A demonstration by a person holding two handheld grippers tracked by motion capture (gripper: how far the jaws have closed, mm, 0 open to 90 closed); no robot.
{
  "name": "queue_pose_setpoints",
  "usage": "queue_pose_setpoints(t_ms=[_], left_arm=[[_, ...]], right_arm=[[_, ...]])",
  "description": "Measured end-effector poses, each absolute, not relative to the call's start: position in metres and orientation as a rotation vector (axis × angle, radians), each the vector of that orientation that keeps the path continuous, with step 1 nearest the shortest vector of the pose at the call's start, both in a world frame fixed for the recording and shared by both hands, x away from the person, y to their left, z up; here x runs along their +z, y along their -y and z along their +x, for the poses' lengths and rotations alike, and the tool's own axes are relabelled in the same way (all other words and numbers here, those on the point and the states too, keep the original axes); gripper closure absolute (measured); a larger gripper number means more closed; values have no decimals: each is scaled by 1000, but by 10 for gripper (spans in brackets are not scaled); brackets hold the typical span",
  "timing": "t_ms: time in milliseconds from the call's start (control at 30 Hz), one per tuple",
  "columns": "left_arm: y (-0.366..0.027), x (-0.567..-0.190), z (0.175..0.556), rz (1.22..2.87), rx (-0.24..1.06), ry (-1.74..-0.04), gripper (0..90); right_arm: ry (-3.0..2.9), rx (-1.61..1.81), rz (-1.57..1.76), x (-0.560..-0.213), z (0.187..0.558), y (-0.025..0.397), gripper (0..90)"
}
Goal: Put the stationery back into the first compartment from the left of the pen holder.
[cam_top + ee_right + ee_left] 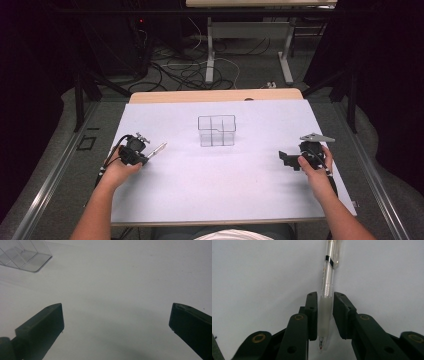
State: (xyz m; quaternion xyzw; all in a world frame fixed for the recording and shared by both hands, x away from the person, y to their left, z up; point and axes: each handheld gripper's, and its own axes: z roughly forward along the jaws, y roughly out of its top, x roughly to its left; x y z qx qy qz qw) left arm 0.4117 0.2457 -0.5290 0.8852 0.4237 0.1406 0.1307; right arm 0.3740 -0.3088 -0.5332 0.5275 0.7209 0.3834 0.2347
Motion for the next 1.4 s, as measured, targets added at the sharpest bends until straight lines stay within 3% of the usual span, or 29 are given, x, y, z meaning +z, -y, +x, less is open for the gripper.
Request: queue_pose_setpoints(t_ms=[1000,1400], left_arm=[[-243,-531,412,2638,427,-1184,798],[-248,-522,411,2549,419,-1227,800]], right_arm=[[-1983,1049,1448,-534,374,308,0],[-1979,1052,1450,-534,374,308,0]])
